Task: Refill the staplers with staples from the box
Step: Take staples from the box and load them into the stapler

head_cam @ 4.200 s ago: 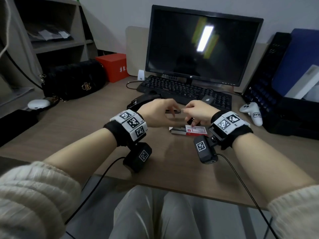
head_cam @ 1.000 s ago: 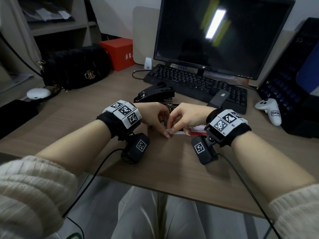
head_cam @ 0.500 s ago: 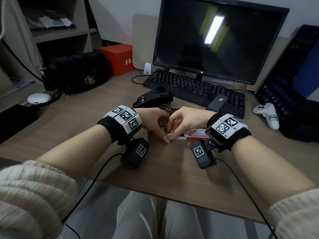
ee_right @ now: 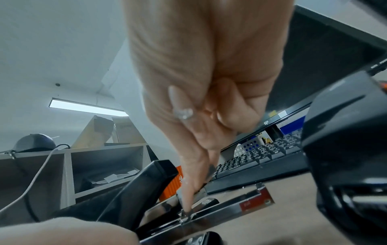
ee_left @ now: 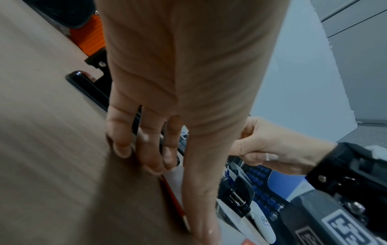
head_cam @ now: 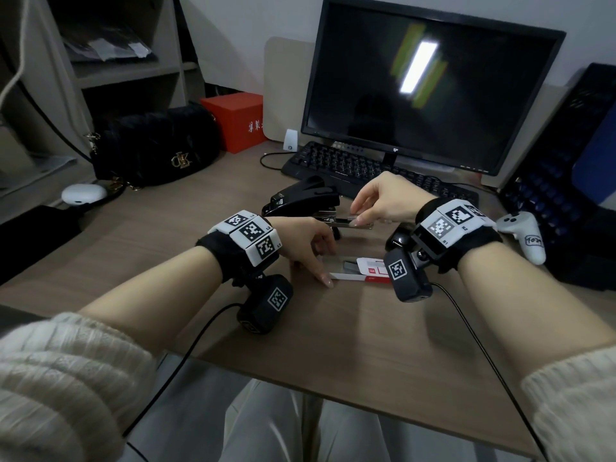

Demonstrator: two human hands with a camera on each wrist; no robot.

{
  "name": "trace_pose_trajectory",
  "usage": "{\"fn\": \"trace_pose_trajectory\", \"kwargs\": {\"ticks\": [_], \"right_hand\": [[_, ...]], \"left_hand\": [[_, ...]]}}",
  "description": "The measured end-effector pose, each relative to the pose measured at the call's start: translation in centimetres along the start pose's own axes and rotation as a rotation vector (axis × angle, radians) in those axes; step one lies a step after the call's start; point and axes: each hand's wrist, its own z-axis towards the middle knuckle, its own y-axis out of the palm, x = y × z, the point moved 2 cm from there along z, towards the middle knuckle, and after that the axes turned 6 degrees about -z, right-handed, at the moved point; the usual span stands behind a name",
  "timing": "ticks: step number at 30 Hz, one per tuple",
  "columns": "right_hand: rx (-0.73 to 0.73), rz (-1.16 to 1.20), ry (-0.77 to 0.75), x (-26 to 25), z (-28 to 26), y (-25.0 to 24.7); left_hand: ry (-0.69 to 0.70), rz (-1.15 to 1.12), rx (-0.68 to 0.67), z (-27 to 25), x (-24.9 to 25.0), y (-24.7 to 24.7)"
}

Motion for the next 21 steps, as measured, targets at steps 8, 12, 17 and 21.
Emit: {"fn": "trace_pose_trajectory", "kwargs": {"ticks": [8, 12, 17, 21], "right_hand": [[-0.023, -0.082, -0.014, 0.3, 1.8, 0.8], [-0.023, -0.064, -0.021, 0.6, 2.2, 1.3], [-0.034, -0.057, -0.030, 0.9, 2.6, 1.9], [-0.036, -0.029, -0.052, 0.8, 2.7, 2.0]], "left_hand": [[0.002, 0.018, 0.006, 0.1, -0.1, 0.0], [0.002, 0.016, -0.003, 0.1, -0.1, -0.1], [0.002, 0.014, -0.007, 0.1, -0.1, 0.0], [0.005, 0.011, -0.004, 0.1, -0.1, 0.0]]}}
